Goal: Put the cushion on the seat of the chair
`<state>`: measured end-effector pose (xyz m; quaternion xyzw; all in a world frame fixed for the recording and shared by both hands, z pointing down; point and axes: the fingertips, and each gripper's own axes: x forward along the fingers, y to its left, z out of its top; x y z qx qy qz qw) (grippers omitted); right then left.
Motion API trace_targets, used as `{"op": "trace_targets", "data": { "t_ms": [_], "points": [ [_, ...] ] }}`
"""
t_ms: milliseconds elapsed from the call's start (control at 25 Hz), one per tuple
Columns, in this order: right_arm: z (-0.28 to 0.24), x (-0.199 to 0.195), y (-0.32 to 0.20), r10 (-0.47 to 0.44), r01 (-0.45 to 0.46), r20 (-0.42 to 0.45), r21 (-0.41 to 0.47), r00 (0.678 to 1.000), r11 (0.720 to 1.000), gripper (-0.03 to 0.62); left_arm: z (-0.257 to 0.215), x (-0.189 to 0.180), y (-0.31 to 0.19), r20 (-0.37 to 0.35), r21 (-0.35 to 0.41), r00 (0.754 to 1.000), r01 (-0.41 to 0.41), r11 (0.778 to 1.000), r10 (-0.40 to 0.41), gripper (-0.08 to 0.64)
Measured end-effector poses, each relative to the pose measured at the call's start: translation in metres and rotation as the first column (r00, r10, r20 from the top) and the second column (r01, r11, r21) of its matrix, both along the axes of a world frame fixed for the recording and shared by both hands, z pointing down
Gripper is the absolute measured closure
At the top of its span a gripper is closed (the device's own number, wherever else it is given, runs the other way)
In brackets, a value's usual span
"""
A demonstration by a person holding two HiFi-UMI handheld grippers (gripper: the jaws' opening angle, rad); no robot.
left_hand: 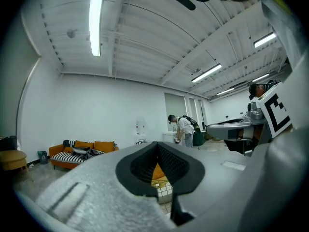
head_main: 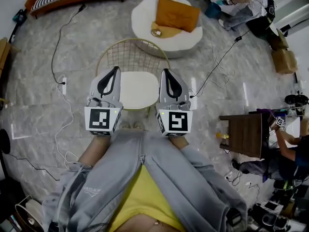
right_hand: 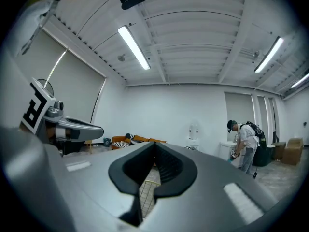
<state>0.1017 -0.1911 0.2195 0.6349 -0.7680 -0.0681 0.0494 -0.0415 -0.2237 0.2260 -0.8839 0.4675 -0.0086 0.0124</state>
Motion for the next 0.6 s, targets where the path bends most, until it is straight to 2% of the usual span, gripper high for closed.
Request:
{"op": "trace_targets", "data": {
  "t_ms": [160,320,600],
  "points": [
    [-0.0026,0.0025,0.0042,-0.008,0.008,0.003,0.008,1.0,1.0,0.592,-0.0028,0.0022,0.0052,-0.001,0.0,1.0,-0.003,1.0,0.003,0.552],
    [0.0,0.0041,0.0064,-0.017,0.018,0.046,-0.012,0.999,1.0,0.594,-0.0055,0.0036,0.0084,-0.006,0.002,1.0,-0.006,1.0,0.006,0.552],
    [0.0036,0.0045,0.0098,-0.026,0.027,0.041,-0.022,0.999,0.999,0.594,-0.0019,0.0074,0.0111,-0.003,-0.006,1.0,-0.014,1.0,0.014,0.552]
  ]
}}
